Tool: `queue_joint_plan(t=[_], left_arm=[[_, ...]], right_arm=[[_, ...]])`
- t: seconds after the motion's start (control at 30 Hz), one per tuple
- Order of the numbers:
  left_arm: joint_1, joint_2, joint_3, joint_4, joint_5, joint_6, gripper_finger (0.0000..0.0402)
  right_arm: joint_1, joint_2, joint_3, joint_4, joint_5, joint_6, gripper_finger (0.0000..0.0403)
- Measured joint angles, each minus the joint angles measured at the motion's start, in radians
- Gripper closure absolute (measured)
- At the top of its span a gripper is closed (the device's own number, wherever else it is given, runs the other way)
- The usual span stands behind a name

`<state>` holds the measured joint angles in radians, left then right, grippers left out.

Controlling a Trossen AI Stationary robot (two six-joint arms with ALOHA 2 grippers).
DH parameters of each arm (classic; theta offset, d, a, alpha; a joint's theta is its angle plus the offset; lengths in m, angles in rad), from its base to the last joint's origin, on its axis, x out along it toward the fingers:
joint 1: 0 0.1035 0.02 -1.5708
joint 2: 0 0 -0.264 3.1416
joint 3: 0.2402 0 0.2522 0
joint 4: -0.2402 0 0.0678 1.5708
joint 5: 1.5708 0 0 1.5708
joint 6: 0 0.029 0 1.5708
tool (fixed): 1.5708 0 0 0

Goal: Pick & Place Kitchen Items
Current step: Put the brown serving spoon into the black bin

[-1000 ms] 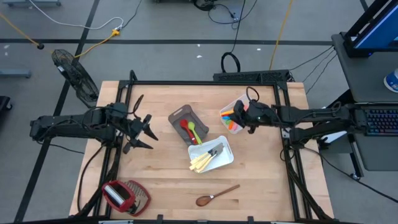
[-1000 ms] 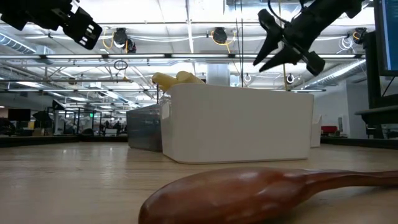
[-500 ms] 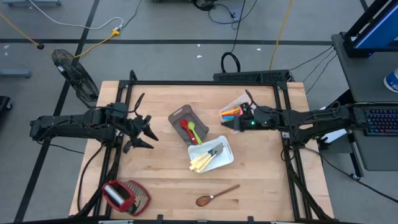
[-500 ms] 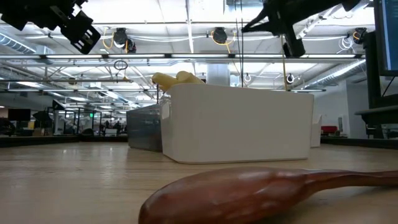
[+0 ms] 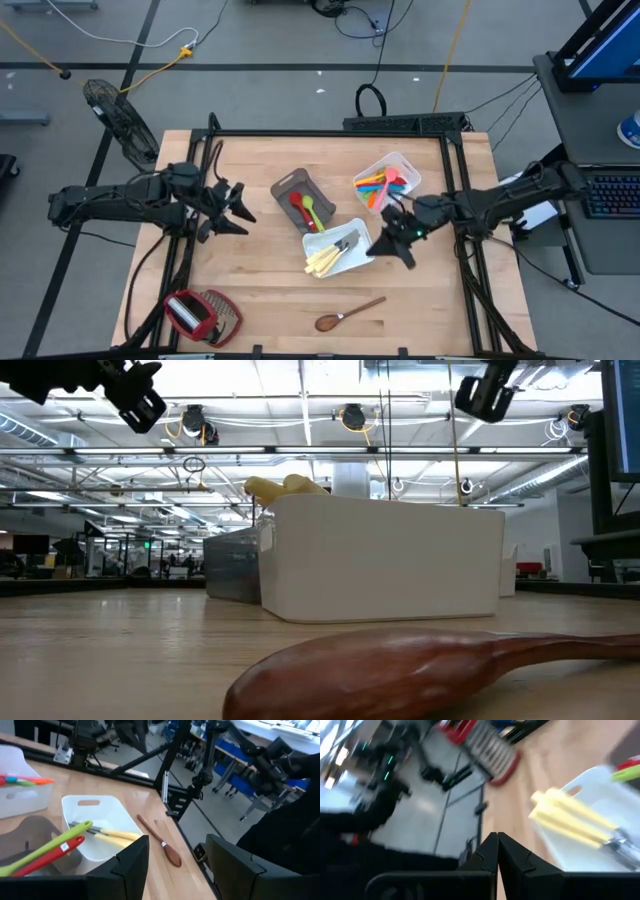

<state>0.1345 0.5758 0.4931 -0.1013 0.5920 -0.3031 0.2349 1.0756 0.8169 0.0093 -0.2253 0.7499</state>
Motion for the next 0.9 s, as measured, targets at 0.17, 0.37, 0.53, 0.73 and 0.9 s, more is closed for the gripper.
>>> queue_joint_plan(t=[0.17,0.37,0.53,0.73,0.9], left_arm=[[0.000,0.000,0.000,0.027,-0.030,-0.025,0.0199],[0.000,0.000,0.000,0.029,-0.073,-0.013,0.0199],[0.000,0.000,0.000,0.029,-0.104,-0.009,0.0199],[0.000,0.000,0.000,0.025,-0.110,-0.029,0.0199],[0.000,0.000,0.000,0.024,-0.110,-0.040,0.0199]], right_arm=[[0.095,0.000,0.000,-0.039,-0.013,-0.077,0.0402],[0.171,0.024,0.000,-0.115,0.010,-0.194,0.0402],[0.208,0.069,0.000,-0.114,0.070,-0.429,0.0403],[0.232,0.141,0.001,-0.114,0.068,-0.560,0.0403],[0.269,0.220,0.001,-0.116,0.067,-0.588,0.0403]])
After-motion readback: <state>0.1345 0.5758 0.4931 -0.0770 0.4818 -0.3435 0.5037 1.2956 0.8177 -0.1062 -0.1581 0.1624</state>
